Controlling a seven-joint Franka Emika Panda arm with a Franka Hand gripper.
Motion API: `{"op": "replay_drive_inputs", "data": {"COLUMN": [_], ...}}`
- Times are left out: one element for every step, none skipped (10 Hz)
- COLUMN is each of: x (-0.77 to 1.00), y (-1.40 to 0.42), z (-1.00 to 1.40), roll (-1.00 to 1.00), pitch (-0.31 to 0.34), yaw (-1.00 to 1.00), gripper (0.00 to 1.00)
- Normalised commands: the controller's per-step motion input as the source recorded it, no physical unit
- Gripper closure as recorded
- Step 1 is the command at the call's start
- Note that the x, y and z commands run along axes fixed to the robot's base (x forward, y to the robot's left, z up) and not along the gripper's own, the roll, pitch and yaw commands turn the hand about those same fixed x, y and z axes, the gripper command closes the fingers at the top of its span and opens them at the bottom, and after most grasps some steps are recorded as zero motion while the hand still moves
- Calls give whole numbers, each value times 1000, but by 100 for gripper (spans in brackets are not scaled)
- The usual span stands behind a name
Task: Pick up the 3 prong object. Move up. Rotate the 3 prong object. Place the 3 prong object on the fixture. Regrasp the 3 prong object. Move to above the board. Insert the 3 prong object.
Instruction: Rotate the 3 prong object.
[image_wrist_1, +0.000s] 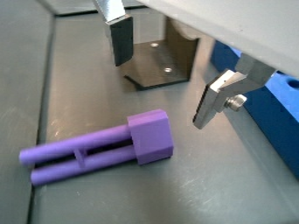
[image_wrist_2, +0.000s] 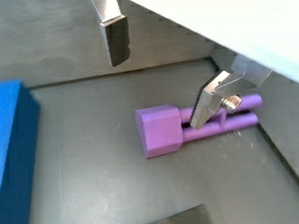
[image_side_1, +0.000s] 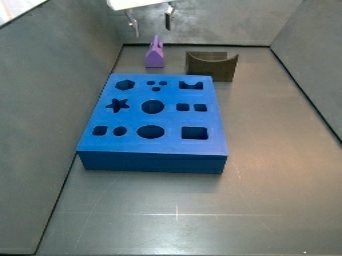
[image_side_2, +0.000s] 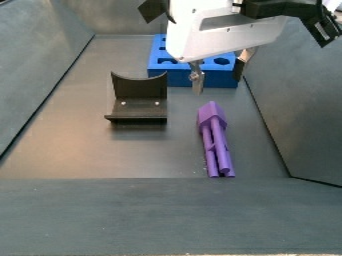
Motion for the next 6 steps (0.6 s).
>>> {"op": "replay_drive_inputs", "data": {"x": [26, 27, 28, 28, 29, 29], "y": [4, 5, 4, 4, 4, 4], "z": [-53, -51, -49, -48, -47, -46], "roll": [1, 1, 1, 1, 1, 1], "pitch": [-1, -1, -1, -1, -1, -1], "yaw": [1000, 1000, 1000, 1000, 1000, 1000], "gripper": [0, 0, 0, 0, 0, 0]}}
